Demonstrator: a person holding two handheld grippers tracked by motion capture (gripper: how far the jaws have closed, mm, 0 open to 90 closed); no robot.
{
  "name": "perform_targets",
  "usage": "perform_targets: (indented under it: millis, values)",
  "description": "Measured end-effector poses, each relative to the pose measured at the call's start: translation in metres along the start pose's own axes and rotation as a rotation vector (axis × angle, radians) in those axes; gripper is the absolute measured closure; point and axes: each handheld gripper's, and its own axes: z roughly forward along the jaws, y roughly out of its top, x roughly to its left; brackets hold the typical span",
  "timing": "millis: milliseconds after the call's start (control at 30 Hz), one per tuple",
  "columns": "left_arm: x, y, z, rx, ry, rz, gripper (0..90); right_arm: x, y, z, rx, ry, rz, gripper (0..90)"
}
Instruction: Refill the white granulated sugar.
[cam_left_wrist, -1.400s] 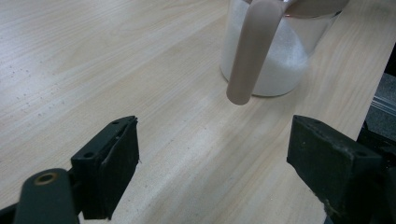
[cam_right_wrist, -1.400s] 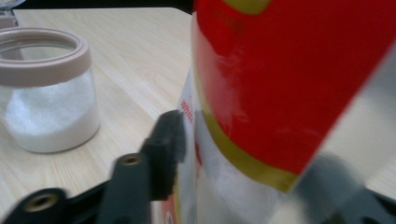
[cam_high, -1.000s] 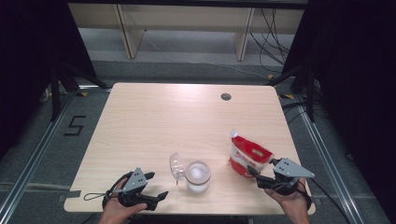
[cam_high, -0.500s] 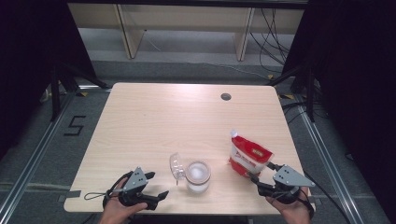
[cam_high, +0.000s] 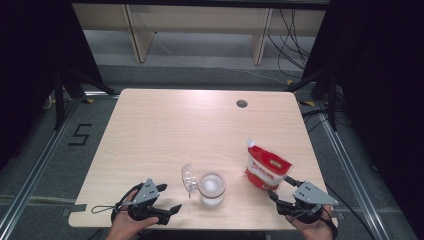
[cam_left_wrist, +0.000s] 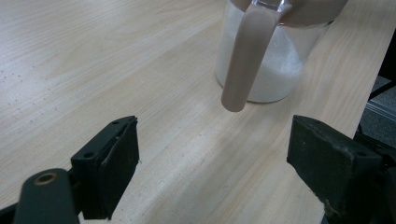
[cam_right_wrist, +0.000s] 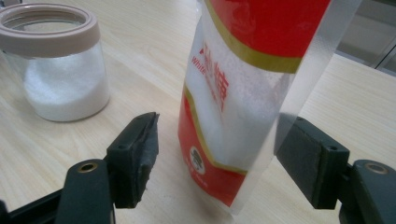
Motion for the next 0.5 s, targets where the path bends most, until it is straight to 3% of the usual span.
perform_targets:
  millis: [167, 267, 300, 400, 467, 500]
  values:
    - [0.000, 0.000, 0.000, 0.006, 0.000, 0.010, 16.3, 0.001, -0.005, -0.006, 0.005, -0.038, -0.008, 31.9]
    - [0.000, 0.000, 0.000, 0.007, -0.002, 0.013, 16.3, 0.000, -0.006, -0.008, -0.005, -0.034, -0.030, 32.2]
    - [0.000, 0.000, 0.000, 0.004, 0.001, 0.005, 16.3, 0.002, -0.006, -0.010, 0.010, -0.029, -0.004, 32.2]
    - [0.000, -0.001, 0.000, -0.006, 0.000, -0.002, 16.3, 0.004, -0.008, -0.015, 0.022, -0.029, 0.003, 32.1]
    - [0.000, -0.001, 0.000, -0.004, 0.000, -0.001, 16.3, 0.005, -0.009, -0.017, 0.012, -0.030, 0.016, 32.1]
    - [0.000, -0.001, 0.000, -0.003, 0.000, 0.001, 16.3, 0.005, -0.010, -0.017, -0.012, -0.047, -0.008, 32.1]
